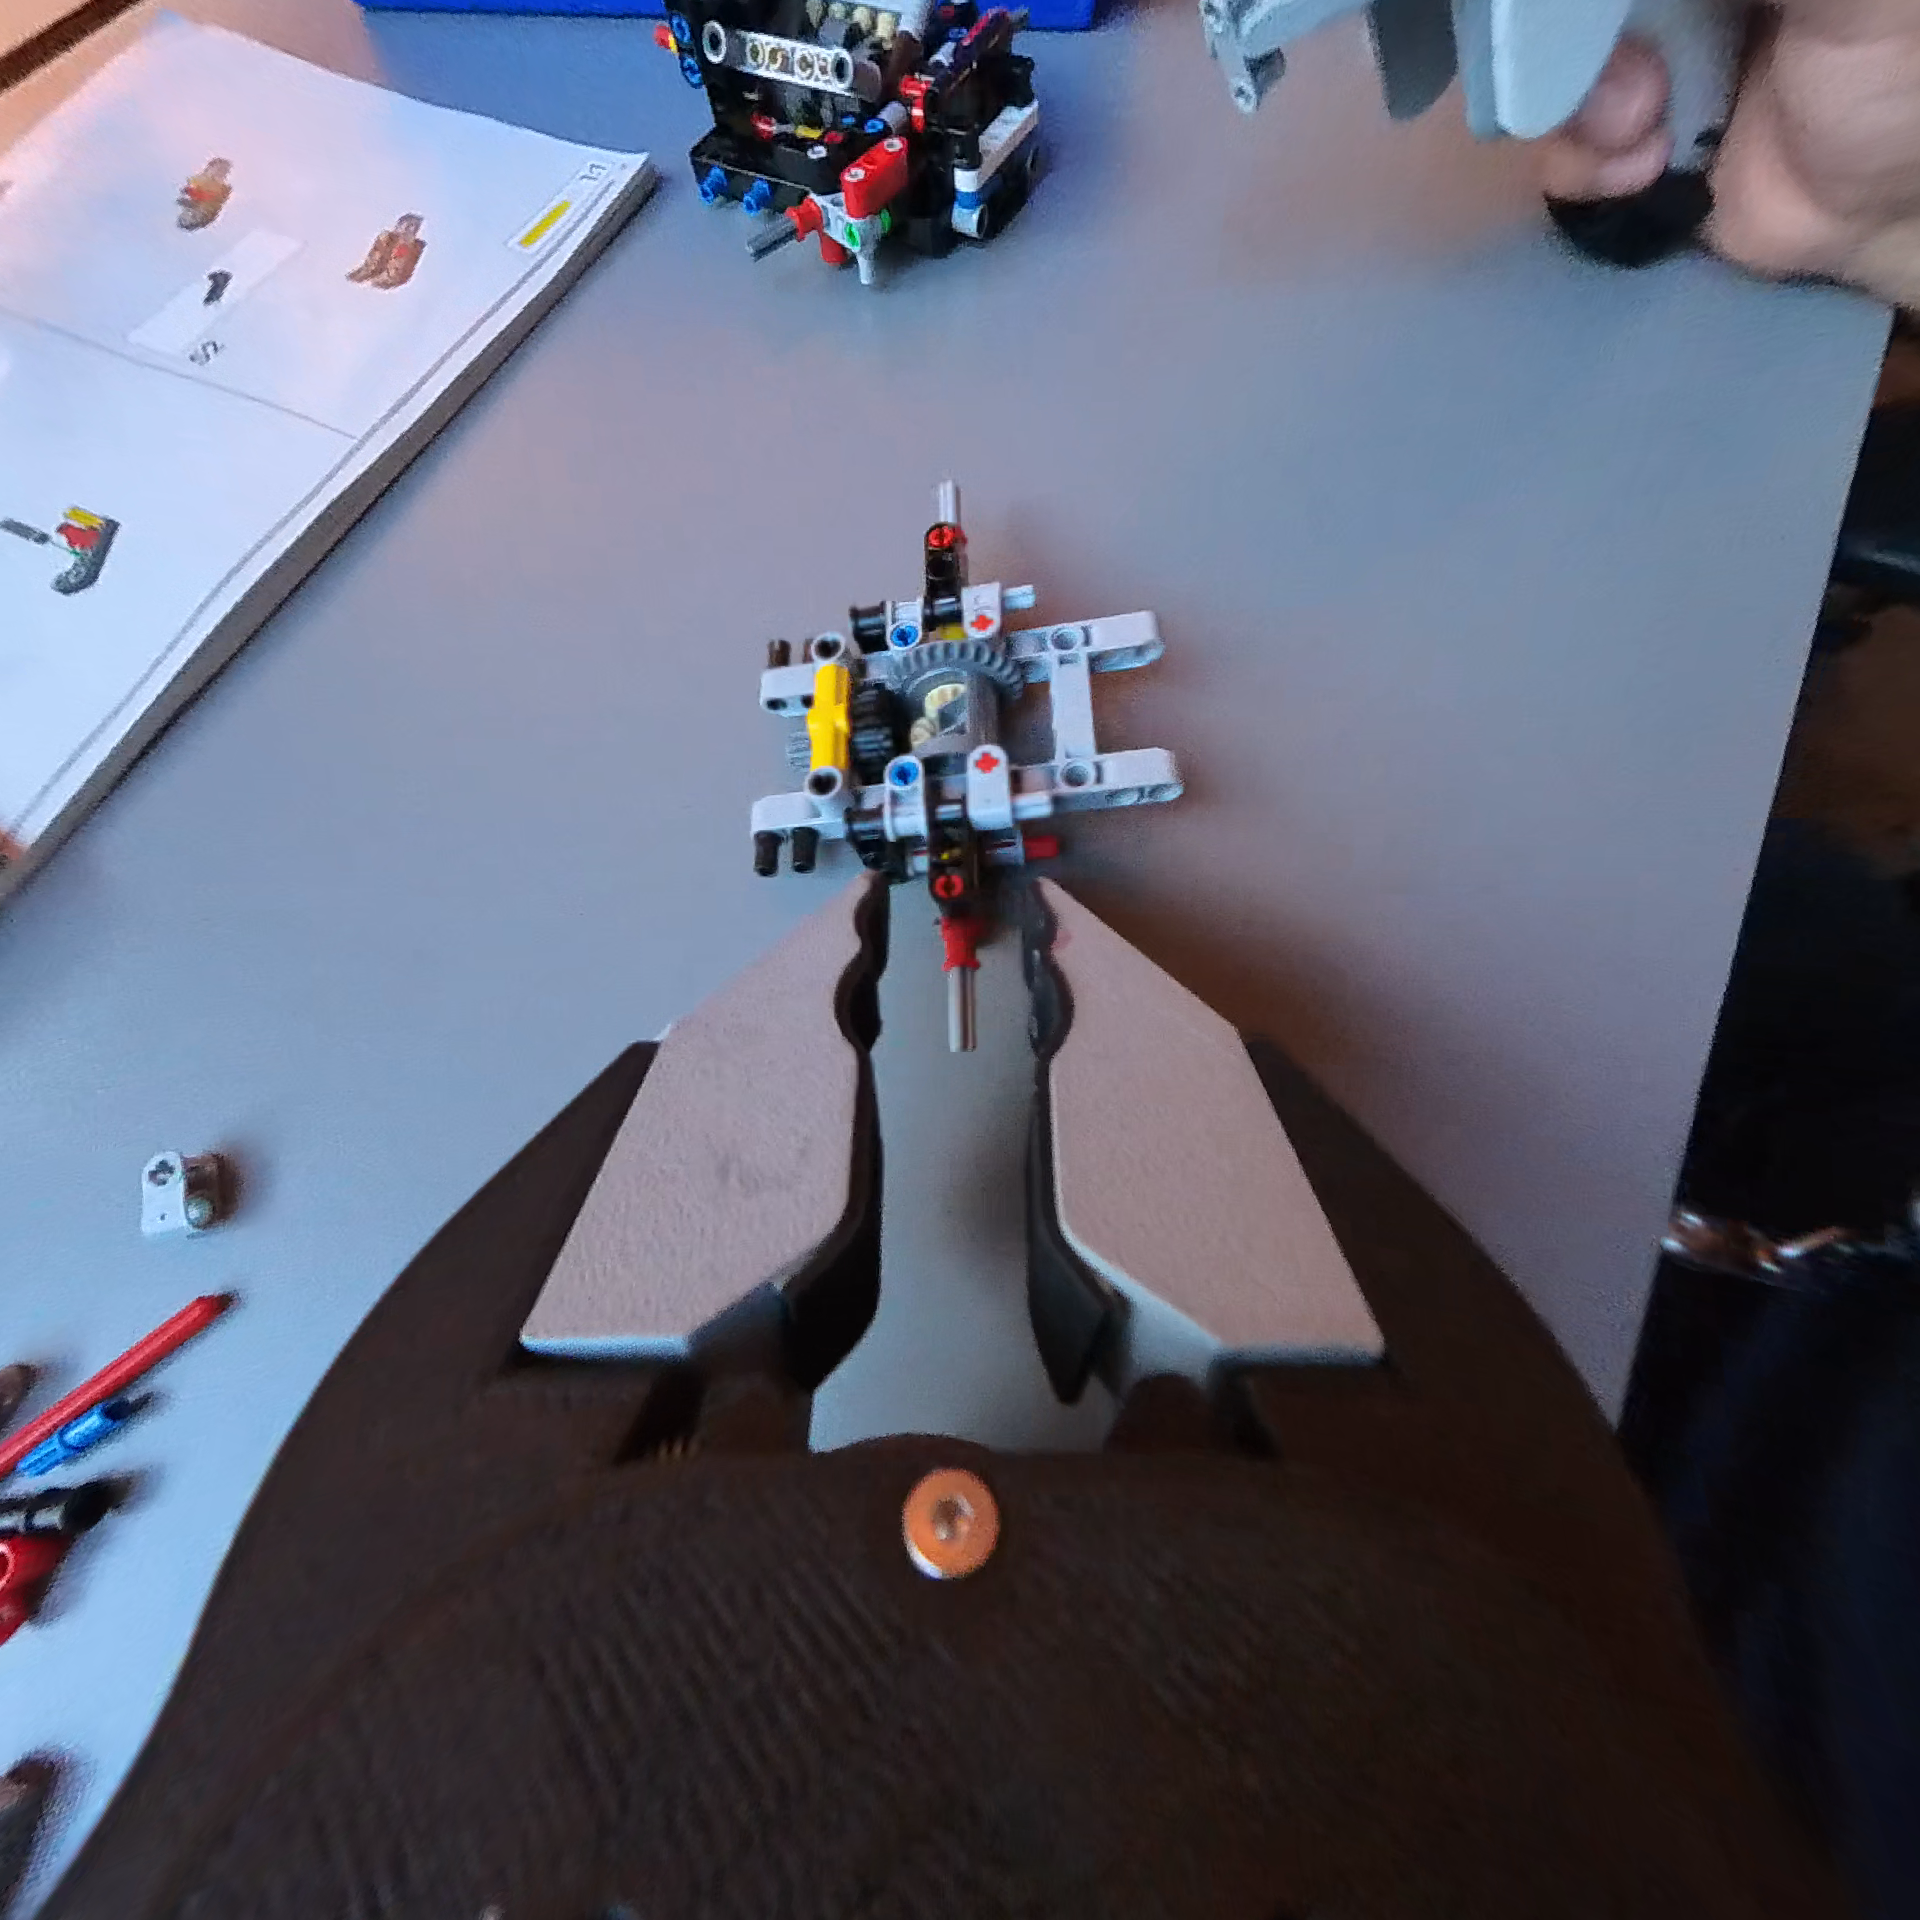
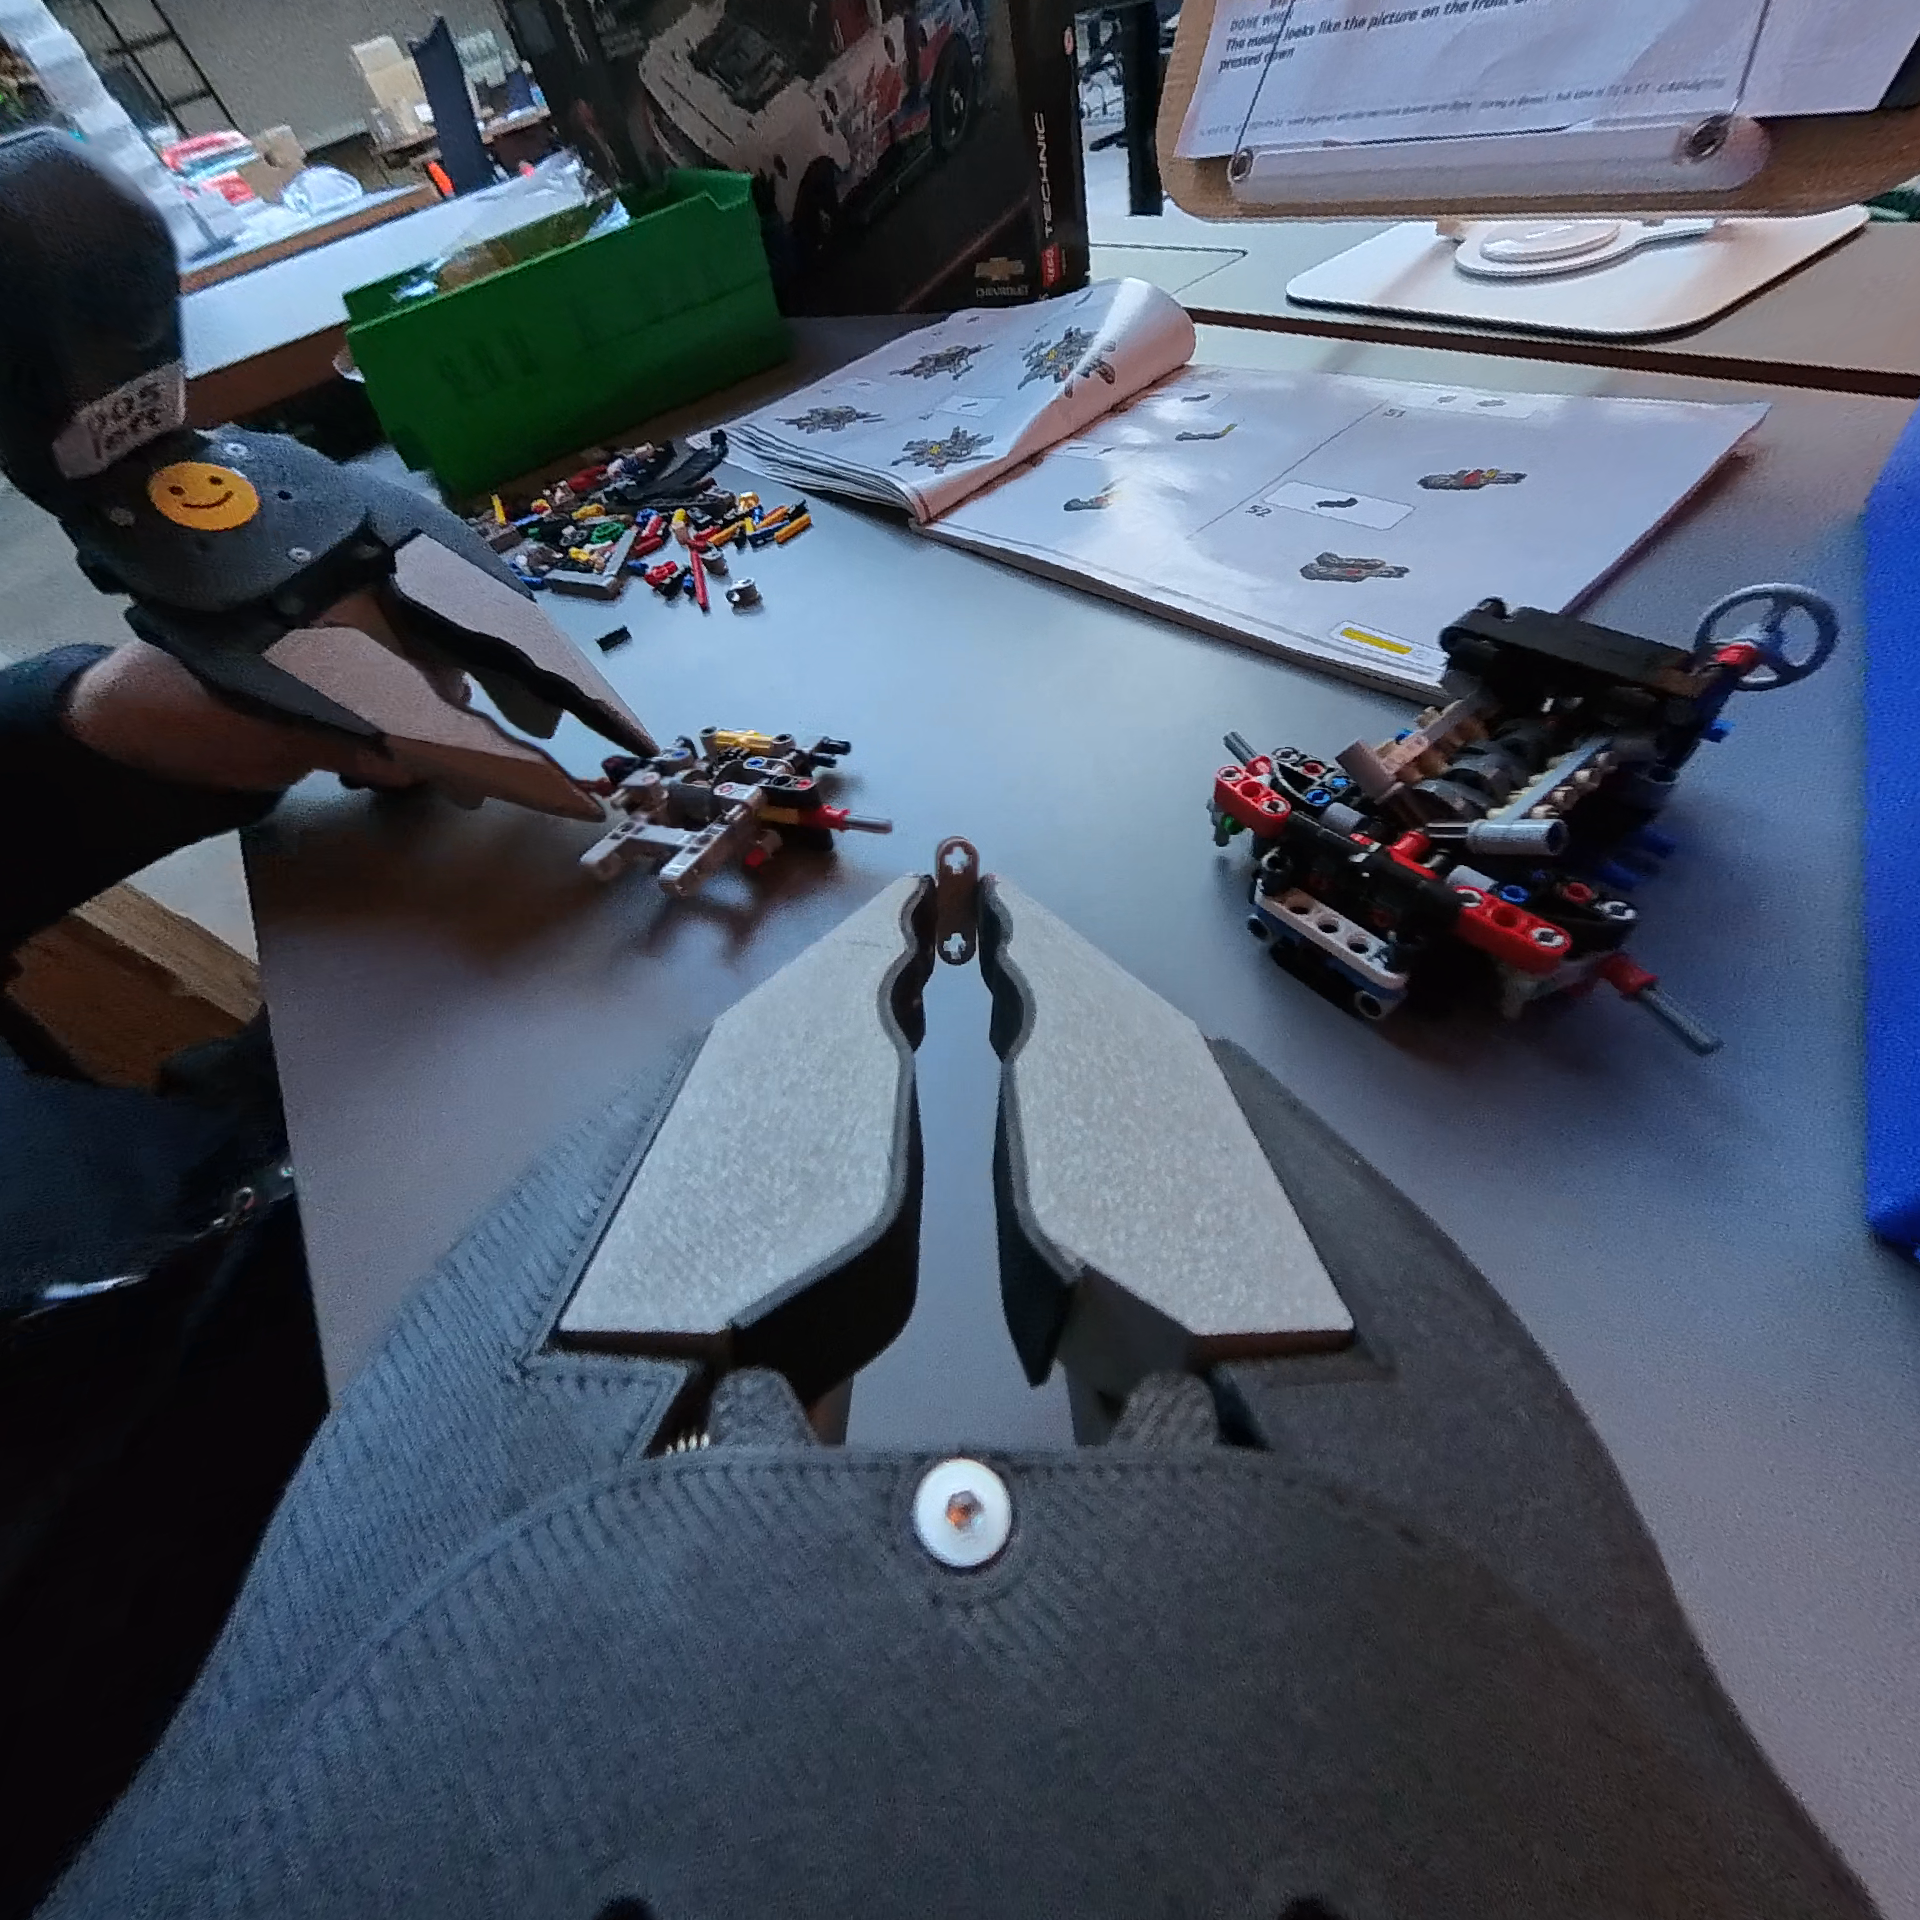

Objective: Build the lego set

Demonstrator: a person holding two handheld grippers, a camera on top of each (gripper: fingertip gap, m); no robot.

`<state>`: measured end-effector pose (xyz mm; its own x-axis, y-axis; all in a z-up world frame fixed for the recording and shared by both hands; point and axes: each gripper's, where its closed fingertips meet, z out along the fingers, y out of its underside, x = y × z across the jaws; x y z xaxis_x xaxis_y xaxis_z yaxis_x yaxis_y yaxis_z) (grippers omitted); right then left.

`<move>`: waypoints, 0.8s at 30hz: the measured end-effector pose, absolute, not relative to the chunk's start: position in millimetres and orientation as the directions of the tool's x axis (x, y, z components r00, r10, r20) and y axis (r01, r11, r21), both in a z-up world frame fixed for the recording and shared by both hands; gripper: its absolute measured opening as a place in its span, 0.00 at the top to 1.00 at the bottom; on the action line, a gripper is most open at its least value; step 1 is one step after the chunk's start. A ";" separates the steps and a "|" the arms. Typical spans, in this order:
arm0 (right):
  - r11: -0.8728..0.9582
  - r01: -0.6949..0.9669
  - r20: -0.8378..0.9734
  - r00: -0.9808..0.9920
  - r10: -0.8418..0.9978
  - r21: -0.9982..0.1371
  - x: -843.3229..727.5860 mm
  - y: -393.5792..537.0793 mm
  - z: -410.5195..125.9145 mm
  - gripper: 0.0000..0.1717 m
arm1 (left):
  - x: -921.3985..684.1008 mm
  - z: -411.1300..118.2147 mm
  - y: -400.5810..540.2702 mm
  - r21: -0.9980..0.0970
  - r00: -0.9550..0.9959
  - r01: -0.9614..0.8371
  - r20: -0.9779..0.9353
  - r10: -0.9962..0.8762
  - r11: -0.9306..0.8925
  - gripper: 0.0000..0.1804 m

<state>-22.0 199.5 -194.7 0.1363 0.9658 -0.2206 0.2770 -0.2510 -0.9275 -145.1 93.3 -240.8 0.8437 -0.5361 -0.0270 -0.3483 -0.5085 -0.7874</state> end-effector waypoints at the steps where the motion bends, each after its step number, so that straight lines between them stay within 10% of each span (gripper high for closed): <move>1: -0.252 0.275 -0.221 0.140 0.965 -0.928 -20.4 201.3 -194.6 0.97 | -144.1 -241.6 92.8 -0.785 0.839 -0.359 -0.034 -0.544 -0.505 0.87; 24: -0.278 0.171 -0.252 0.160 0.955 -0.945 -12.6 216.7 -181.5 0.98 | -156.4 -194.9 105.9 -0.924 0.844 -0.329 -0.195 -0.500 -0.193 0.99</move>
<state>-12.6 216.7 -181.5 0.1596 0.9546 -0.2516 0.1712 -0.2777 -0.9453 -156.4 105.9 -194.9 0.8436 -0.5003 -0.1954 -0.3288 -0.1934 -0.9244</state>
